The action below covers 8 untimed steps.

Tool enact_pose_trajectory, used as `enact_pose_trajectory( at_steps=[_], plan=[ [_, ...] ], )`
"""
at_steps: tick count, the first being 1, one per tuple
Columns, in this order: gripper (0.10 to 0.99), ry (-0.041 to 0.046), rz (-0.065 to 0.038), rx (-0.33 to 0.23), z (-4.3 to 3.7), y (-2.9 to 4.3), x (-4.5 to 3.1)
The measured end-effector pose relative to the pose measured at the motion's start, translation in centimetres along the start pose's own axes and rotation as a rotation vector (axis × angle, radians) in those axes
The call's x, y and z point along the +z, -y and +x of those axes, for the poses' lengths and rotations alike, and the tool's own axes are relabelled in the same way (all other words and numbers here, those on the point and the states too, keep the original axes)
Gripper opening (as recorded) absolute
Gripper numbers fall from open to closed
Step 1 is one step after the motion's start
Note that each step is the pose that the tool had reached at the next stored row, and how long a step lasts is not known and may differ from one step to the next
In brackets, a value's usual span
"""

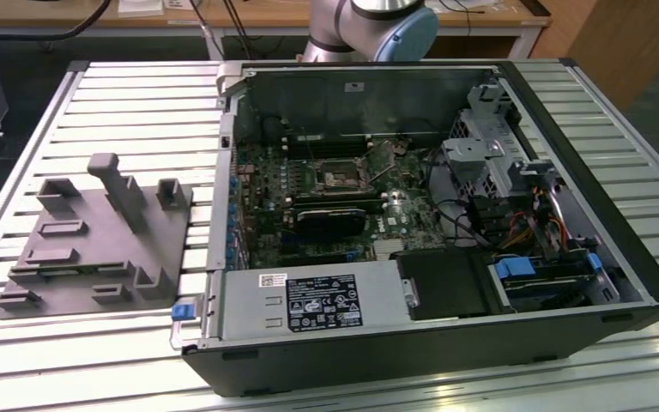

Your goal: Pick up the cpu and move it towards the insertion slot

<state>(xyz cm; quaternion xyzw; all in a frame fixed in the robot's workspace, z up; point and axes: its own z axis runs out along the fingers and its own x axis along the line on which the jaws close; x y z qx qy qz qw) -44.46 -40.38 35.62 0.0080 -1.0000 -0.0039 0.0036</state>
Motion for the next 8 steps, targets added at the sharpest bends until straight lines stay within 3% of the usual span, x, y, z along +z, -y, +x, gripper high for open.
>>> enact_pose_trajectory(
  at_steps=[8],
  plan=[
    [0.545, -0.0001, 0.0, 0.0, 0.01, -0.02, -1.8]
  ],
)
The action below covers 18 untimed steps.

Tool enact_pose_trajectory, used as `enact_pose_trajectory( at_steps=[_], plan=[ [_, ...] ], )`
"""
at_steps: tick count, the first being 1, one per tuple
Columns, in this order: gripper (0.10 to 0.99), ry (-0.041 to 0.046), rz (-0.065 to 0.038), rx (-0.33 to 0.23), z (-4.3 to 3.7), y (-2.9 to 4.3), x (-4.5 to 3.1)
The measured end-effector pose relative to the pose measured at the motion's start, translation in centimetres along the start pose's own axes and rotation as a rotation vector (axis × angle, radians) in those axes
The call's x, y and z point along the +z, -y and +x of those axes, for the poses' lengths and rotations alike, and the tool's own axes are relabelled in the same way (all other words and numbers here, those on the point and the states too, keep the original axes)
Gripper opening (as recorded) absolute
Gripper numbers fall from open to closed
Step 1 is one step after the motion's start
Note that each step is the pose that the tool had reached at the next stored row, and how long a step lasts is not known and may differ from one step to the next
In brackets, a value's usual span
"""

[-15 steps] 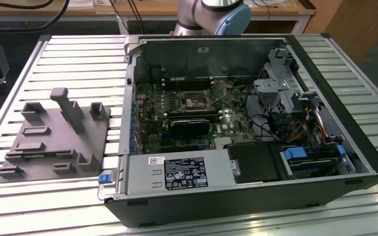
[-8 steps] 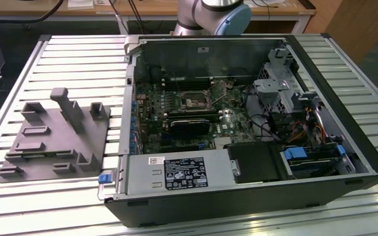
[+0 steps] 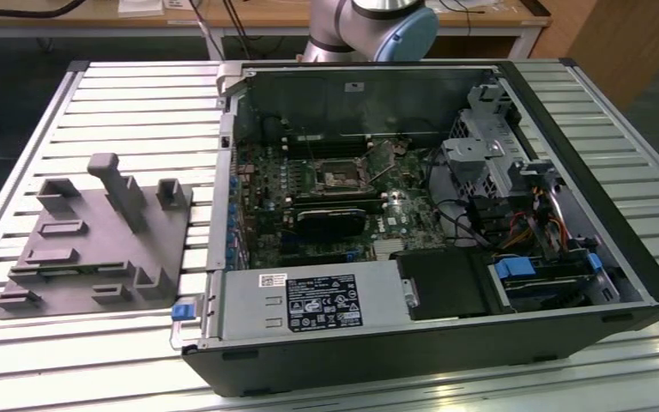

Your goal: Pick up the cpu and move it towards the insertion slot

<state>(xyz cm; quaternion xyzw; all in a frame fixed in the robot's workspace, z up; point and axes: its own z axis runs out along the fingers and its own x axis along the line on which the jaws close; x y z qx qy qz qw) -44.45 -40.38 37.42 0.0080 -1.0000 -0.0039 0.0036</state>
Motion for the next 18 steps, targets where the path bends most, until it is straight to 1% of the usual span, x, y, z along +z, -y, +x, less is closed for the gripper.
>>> enact_pose_trajectory(
  at_steps=[2, 4, 10, 12, 13, 16, 18],
  plan=[
    [0.545, 0.0001, 0.0, 0.0, 0.01, 0.0, -0.35],
    [0.545, 0.0003, 0.0, 0.0, -0.11, 0.0, -0.38],
    [0.545, 0.0002, 0.0, 0.003, -1.19, 0.01, -0.4],
    [0.545, -0.0002, 0.0, 0.003, -1.22, 0.01, -0.49],
    [0.545, -0.0001, 0.0, 0.003, -1.23, 0.01, -0.64],
    [0.545, 0.0, 0.0, 0.003, -1.23, 0.01, -1.51],
    [0.545, 0.0, 0.0, 0.003, -1.23, 0.01, -1.84]
  ],
)
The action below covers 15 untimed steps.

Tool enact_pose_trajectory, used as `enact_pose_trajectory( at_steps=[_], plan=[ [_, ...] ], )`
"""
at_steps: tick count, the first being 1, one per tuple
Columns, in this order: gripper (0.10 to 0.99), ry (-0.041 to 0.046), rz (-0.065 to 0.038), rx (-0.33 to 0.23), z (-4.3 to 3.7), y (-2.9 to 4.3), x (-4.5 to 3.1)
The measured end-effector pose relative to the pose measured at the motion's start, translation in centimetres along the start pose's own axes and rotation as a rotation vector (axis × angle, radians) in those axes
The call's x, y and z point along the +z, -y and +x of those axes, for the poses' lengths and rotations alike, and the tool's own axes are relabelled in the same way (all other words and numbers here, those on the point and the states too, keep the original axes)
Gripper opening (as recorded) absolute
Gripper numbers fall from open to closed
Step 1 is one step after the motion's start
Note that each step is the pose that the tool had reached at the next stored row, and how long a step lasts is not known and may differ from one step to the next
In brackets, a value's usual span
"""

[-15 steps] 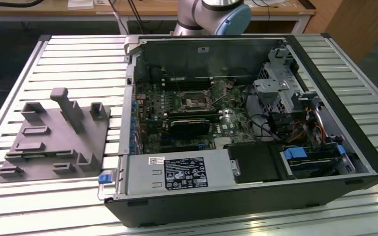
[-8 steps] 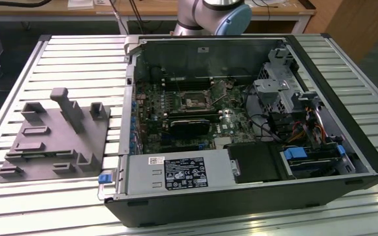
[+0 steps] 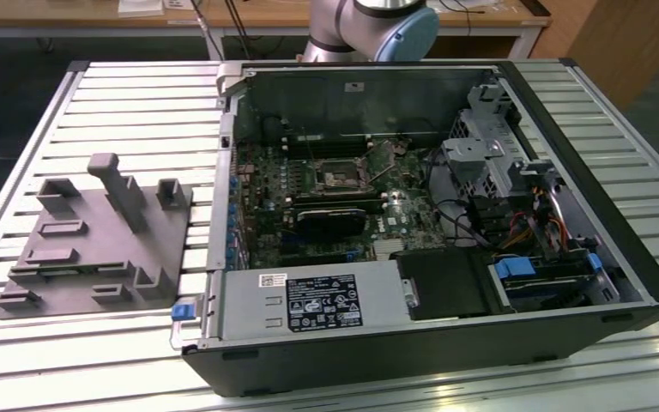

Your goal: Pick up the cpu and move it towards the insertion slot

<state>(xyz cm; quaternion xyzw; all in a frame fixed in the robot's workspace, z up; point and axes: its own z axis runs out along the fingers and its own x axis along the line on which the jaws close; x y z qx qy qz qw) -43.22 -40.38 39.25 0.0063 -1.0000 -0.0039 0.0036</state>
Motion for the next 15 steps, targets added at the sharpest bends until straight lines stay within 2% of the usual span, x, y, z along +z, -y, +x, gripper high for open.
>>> enact_pose_trajectory(
  at_steps=[5, 15],
  plan=[
    [0.545, 0.0002, -0.002, 0.0, -0.34, 0.0, -0.04],
    [0.545, 0.0001, -0.003, 0.0, -2.04, 0.02, -0.06]
  ],
)
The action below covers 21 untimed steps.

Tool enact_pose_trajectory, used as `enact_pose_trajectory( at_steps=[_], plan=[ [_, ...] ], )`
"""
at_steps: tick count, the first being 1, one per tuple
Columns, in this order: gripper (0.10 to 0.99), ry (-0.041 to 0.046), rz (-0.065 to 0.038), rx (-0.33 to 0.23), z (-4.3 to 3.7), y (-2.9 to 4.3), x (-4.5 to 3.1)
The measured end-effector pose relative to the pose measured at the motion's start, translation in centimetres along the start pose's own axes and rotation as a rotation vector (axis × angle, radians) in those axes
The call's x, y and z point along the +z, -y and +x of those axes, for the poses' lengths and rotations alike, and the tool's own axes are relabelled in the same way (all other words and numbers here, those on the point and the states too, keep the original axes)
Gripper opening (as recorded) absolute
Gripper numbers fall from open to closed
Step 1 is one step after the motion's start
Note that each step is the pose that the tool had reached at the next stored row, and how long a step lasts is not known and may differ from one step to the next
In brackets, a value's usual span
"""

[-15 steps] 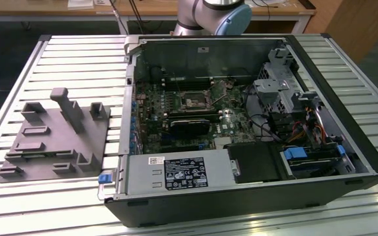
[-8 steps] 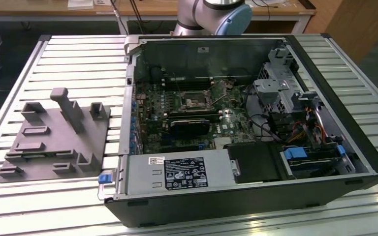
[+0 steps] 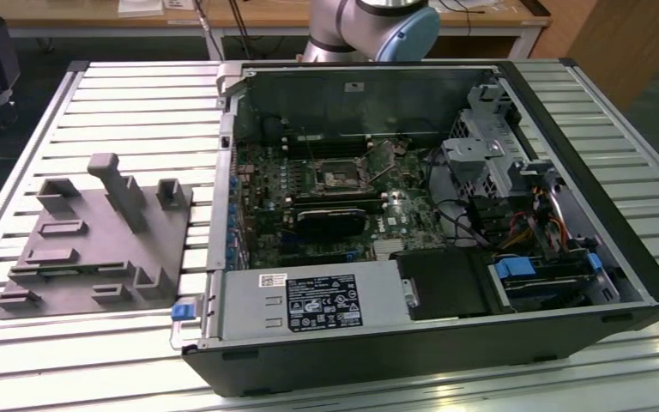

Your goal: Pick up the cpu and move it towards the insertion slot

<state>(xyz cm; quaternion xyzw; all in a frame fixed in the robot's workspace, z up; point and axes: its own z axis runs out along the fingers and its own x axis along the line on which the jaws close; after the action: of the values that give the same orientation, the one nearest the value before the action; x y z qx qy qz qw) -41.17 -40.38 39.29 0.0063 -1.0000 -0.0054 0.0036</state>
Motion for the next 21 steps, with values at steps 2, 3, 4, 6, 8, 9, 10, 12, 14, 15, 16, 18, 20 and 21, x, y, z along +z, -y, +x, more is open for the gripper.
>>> enact_pose_trajectory(
  at_steps=[2, 3, 4, 6, 8, 9, 10, 12, 14, 15, 16, 18, 20, 21],
  plan=[
    [0.545, 0.0, 0.0, 0.0, -0.35, 0.0, 0.0],
    [0.545, 0.0001, 0.0, 0.0, -0.52, 0.01, 0.0],
    [0.545, 0.0001, 0.0, 0.0, -0.69, 0.01, 0.0],
    [0.545, 0.0, 0.0, 0.0, -1.01, 0.01, -0.01],
    [0.545, 0.0, 0.0, 0.0, -1.32, 0.01, -0.01],
    [0.545, 0.0, 0.0, 0.0, -1.47, 0.02, -0.01],
    [0.545, 0.0, 0.0, 0.0, -1.63, 0.02, -0.01],
    [0.545, 0.0, 0.0, 0.0, -1.94, 0.02, -0.02],
    [0.545, 0.0, 0.0, 0.0, -2.25, 0.03, -0.02],
    [0.545, 0.0001, 0.0, 0.0, -2.39, 0.03, -0.01],
    [0.545, 0.0, 0.0, 0.0, -2.54, 0.03, -0.02],
    [0.545, 0.0, 0.0, 0.0, -2.86, 0.04, -0.02],
    [0.545, 0.0, 0.0, 0.0, -3.18, 0.04, -0.02],
    [0.545, -0.0001, 0.0, 0.0, -3.34, 0.04, -0.03]
  ],
)
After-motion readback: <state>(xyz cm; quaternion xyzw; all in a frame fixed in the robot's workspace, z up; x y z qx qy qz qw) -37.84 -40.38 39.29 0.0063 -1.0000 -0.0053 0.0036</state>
